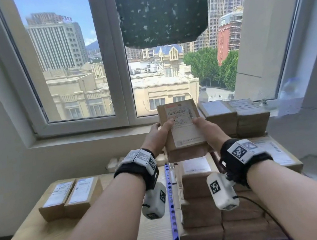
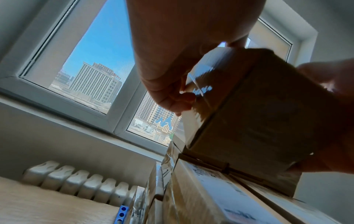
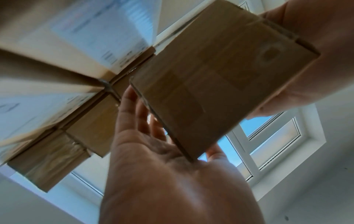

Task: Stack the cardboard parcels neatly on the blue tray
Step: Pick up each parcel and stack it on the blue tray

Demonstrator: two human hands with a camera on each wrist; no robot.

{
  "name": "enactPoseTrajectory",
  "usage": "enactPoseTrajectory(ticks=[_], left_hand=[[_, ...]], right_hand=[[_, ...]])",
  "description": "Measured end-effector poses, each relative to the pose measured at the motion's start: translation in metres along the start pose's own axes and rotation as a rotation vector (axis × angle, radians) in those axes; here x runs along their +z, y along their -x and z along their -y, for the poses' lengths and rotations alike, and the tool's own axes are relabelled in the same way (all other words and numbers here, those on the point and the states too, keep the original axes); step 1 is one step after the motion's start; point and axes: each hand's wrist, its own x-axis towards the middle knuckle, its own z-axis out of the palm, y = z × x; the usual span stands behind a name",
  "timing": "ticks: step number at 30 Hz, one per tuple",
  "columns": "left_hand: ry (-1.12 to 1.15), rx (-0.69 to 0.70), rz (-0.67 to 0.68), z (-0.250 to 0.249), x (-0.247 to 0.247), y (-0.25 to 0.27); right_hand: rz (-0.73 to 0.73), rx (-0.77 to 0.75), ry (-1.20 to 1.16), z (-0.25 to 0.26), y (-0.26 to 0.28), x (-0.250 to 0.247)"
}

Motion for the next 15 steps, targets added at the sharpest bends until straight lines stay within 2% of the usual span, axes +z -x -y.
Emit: enactPoseTrajectory(ticks=[5, 10, 15], left_hand=[[-0.108, -0.024, 0.088, -0.009, 0.019, 0.009], [-0.056, -0.043, 0.055, -0.002, 0.024, 0.005], [-0.020, -0.107, 0.067, 0.006, 0.027, 0.002]], right_hand=[[-0.038, 0.164, 0.100, -0.006, -0.006, -0.018], [-0.065, 0.133, 0.179, -0.013, -0.012, -0.023], [-0.031, 0.196, 0.160, -0.022, -0.010, -0.026]])
